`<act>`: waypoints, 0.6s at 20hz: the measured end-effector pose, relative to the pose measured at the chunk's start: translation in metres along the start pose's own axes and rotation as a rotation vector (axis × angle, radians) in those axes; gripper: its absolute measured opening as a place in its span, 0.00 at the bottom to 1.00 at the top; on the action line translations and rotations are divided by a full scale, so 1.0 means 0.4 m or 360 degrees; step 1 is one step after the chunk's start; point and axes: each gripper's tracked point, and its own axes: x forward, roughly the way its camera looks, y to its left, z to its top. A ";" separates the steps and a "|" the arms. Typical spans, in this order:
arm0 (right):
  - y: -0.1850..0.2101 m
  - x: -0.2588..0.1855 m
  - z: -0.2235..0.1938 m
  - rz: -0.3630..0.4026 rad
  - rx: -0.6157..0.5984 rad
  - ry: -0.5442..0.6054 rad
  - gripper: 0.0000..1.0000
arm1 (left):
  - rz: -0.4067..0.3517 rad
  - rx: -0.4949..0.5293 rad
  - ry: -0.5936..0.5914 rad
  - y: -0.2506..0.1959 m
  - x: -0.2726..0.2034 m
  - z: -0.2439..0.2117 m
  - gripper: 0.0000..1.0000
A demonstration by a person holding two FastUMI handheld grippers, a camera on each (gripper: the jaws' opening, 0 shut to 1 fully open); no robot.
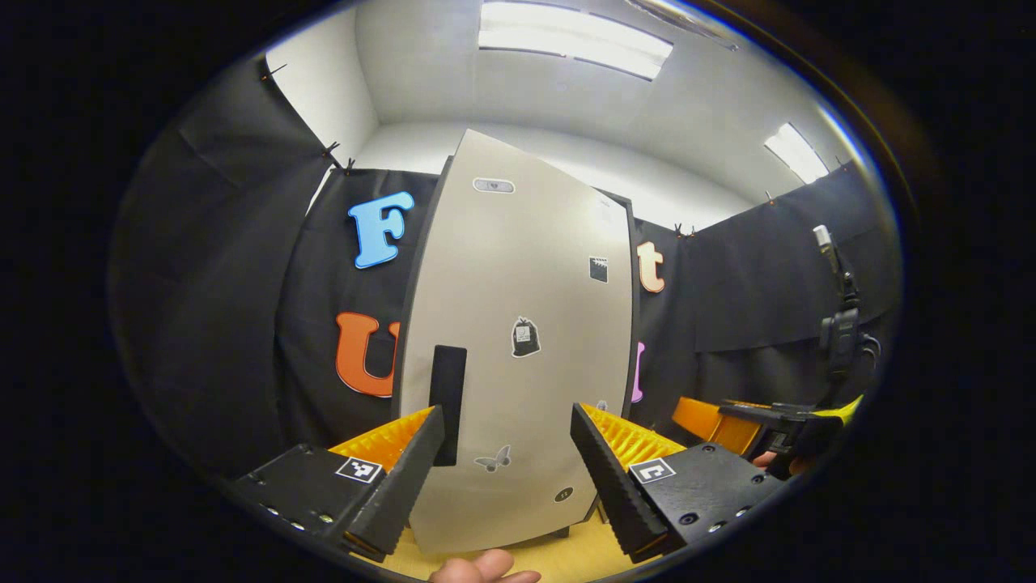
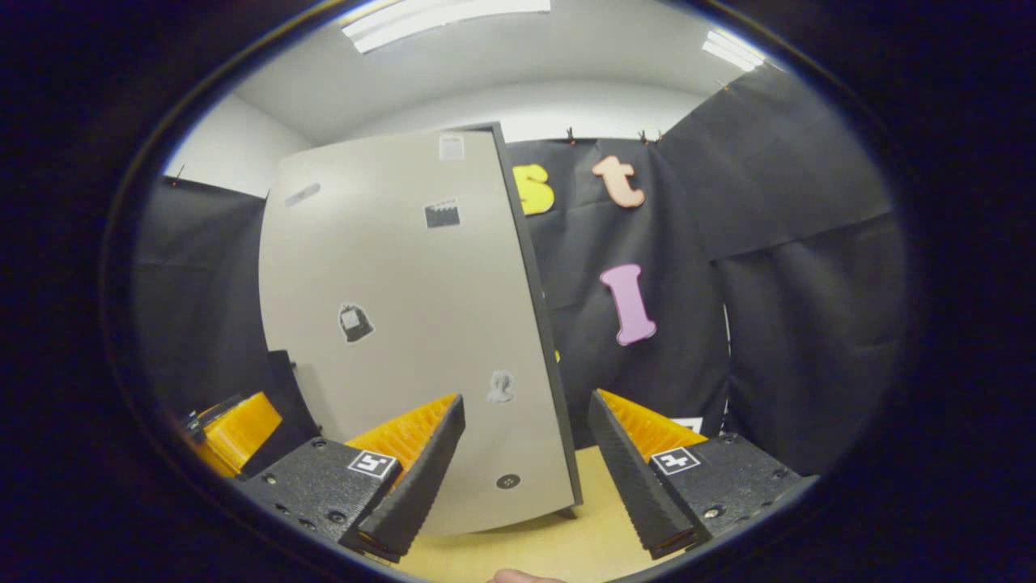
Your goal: Open the cabinet door with the right hand, grasp the bottle in the cabinet with the left hand and place it on the coaster, then close the cabinet door with the right hand.
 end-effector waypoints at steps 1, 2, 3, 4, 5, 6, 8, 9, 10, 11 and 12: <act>0.009 -0.002 0.040 0.0016 -0.0056 -0.0170 0.99 | 0.0010 0.0004 0.0013 -0.002 0.001 -0.003 0.95; 0.021 0.000 0.044 0.0050 -0.0155 -0.0269 0.93 | 0.0039 0.0020 0.0033 0.005 0.003 -0.011 0.95; 0.018 0.007 -0.004 0.0033 -0.0183 -0.0202 0.98 | 0.0078 0.0042 0.0055 0.019 0.006 -0.023 0.95; 0.036 0.035 -0.091 0.0083 -0.0143 -0.0001 0.98 | 0.0116 0.0068 0.0082 0.031 0.011 -0.038 0.95; 0.064 0.030 -0.196 0.0154 -0.0129 0.0270 0.98 | 0.0149 0.0098 0.0120 0.036 0.015 -0.053 0.95; 0.083 0.014 -0.221 0.0195 -0.0065 0.0331 0.96 | 0.0168 0.0125 0.0163 0.040 0.017 -0.076 0.95; 0.071 -0.005 -0.136 0.0166 -0.0077 0.0138 0.99 | 0.0162 0.0147 0.0216 0.032 0.019 -0.111 0.95; 0.072 -0.001 -0.110 0.0184 -0.0131 0.0039 0.99 | 0.0148 0.0151 0.0217 0.022 0.023 -0.114 0.95; 0.083 0.005 -0.123 0.0226 -0.0147 0.0045 0.98 | 0.0138 0.0156 0.0199 0.012 0.022 -0.109 0.95; 0.107 0.006 -0.186 0.0278 -0.0143 0.0180 0.98 | 0.0138 0.0173 0.0182 0.009 0.024 -0.103 0.95; 0.128 -0.001 -0.216 0.0325 -0.0133 0.0274 0.98 | 0.0140 0.0202 0.0172 0.006 0.024 -0.102 0.95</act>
